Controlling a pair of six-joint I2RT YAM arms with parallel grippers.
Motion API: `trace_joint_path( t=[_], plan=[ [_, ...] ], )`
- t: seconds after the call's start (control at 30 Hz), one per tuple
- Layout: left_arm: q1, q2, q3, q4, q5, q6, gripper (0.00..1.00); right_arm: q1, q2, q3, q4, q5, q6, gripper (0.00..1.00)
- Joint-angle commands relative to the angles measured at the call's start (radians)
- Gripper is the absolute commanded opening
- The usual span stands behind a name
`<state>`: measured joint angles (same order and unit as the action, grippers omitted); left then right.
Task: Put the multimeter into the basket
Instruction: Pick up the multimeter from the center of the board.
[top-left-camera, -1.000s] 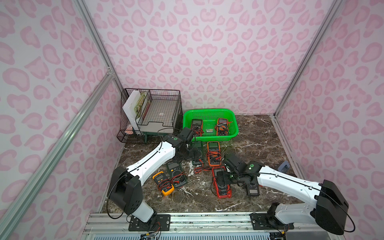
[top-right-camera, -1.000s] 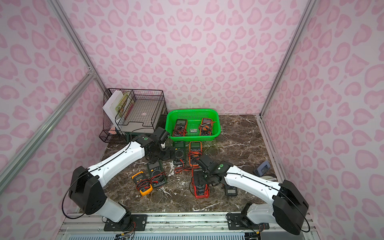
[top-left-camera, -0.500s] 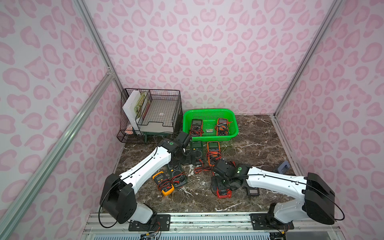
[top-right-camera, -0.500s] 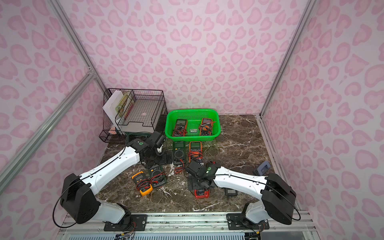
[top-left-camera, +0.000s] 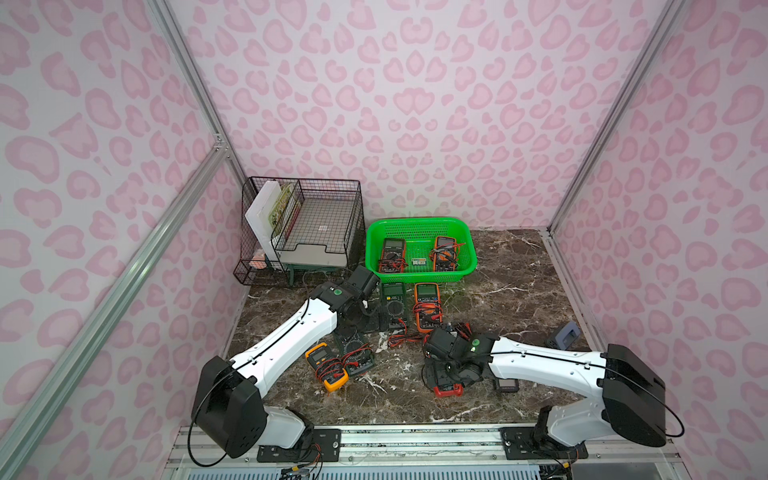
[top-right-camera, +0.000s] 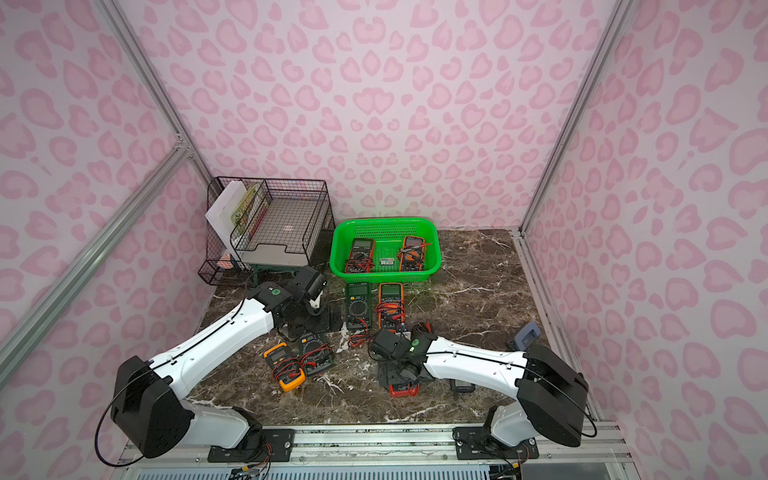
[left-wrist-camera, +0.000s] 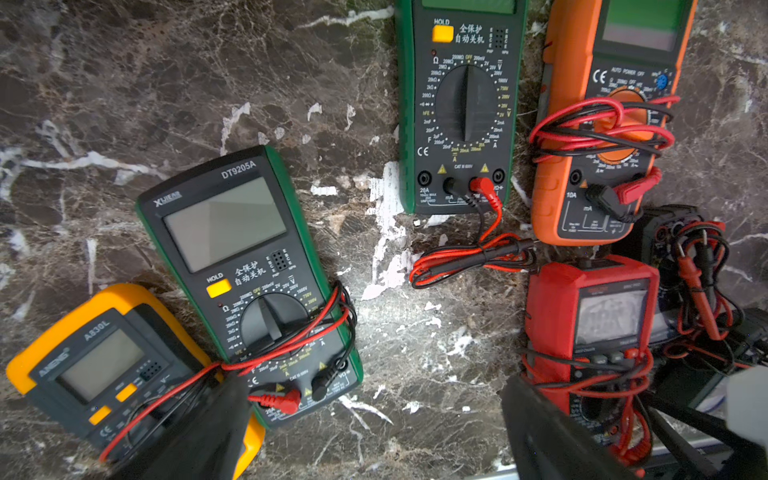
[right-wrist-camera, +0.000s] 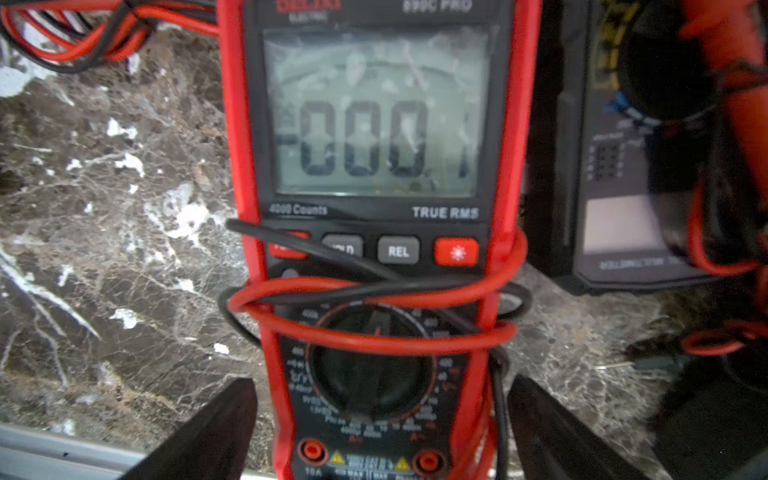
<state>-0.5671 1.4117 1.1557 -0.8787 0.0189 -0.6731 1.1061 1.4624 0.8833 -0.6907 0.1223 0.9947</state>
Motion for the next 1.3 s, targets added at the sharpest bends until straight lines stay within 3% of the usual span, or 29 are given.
trace_joint_path(
  t=[0.0, 0.1, 0.2, 0.4, 0.6, 0.9, 1.27],
  plan=[
    [0.001, -0.008, -0.001, 0.006, 0.01, 0.01, 0.99, 0.001, 0.035, 0.007, 0.02, 0.02, 0.016, 0.99],
    [0.001, -0.007, 0.004, 0.009, 0.013, 0.01, 0.99, 0.001, 0.078, 0.019, 0.034, 0.016, 0.001, 0.99],
    [0.001, -0.003, 0.017, 0.008, 0.016, 0.009, 0.99, 0.002, 0.1, 0.028, 0.058, 0.002, -0.013, 0.91],
    [0.001, 0.004, 0.045, 0.005, 0.016, 0.01, 0.99, 0.003, 0.061, 0.029, 0.041, -0.013, -0.024, 0.61],
    [0.001, 0.021, 0.085, -0.001, 0.019, 0.006, 0.99, 0.003, -0.047, 0.022, 0.005, -0.028, -0.051, 0.46],
    [0.013, 0.053, 0.176, -0.016, 0.009, -0.003, 0.99, -0.009, -0.157, 0.085, -0.088, -0.003, -0.127, 0.45],
    [0.027, 0.096, 0.268, 0.006, -0.019, -0.017, 0.99, -0.203, -0.194, 0.169, 0.066, -0.015, -0.29, 0.45]
  ],
)
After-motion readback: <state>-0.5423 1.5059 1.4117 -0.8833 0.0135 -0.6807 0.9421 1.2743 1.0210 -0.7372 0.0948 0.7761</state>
